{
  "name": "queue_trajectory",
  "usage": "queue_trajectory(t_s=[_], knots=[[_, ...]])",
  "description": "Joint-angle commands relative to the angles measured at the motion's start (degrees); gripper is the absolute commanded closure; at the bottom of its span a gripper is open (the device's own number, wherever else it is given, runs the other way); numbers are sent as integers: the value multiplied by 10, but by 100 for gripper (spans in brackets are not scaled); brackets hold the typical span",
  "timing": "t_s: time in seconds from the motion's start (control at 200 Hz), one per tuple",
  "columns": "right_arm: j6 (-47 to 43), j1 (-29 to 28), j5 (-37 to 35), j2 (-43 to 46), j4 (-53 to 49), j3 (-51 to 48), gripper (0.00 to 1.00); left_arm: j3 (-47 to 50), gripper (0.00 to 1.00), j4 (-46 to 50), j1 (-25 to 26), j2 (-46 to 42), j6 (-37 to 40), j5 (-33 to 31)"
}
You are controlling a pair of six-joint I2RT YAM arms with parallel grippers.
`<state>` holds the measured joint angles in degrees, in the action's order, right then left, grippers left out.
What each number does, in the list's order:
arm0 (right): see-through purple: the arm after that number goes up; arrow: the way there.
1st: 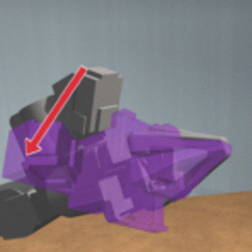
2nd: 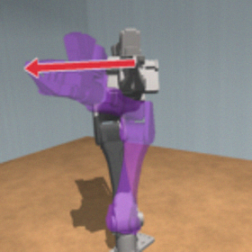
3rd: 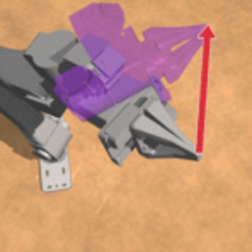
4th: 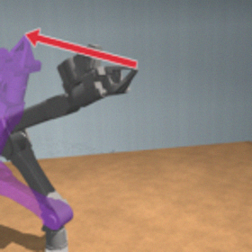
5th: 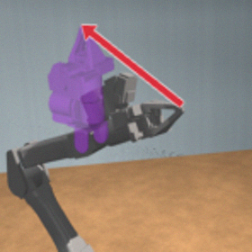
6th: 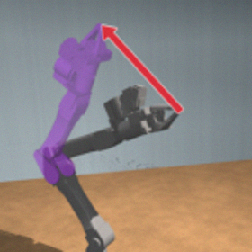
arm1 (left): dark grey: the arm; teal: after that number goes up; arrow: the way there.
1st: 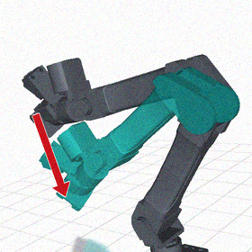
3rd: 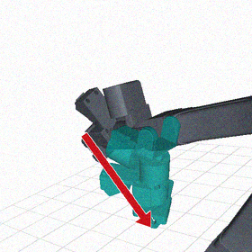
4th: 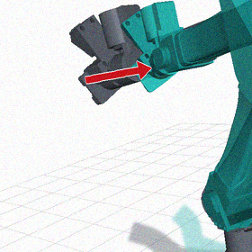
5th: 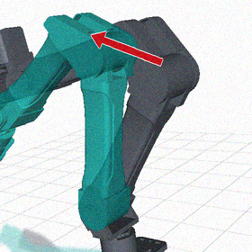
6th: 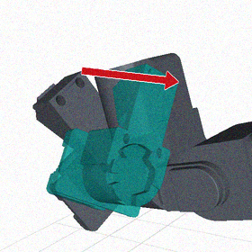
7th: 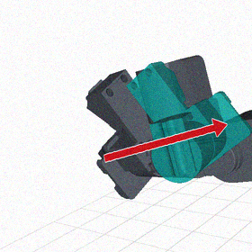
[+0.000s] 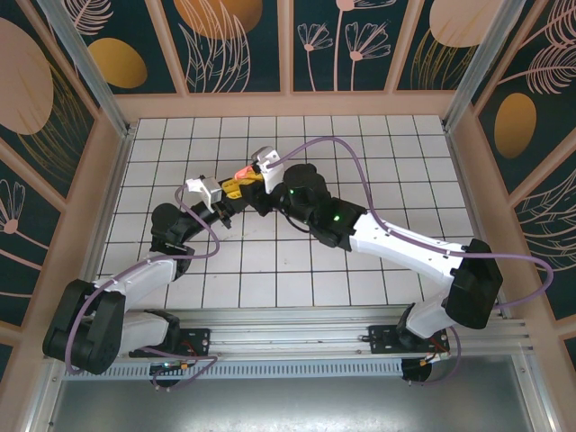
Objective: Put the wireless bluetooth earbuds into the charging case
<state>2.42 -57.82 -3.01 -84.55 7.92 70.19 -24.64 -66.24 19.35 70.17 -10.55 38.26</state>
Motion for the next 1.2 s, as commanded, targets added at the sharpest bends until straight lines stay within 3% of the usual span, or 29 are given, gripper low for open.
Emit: queue_trajectory(t_s=[0.0,0.195,0.34,0.766,1.196], knots=[[-14,-14,-3,-12,-42,3,76,-15,87,-35,0,-7,-9,-6],[-4,-14,-27,-15,-55,17,72,-18,87,-12,0,-11,8,0],[3,-12,-41,-2,-43,21,63,-12,87,-9,0,-16,9,-1],[18,-1,11,42,-23,28,43,-9,87,2,0,-20,15,-1],[70,43,73,77,-10,5,40,-11,87,2,0,-21,12,0]])
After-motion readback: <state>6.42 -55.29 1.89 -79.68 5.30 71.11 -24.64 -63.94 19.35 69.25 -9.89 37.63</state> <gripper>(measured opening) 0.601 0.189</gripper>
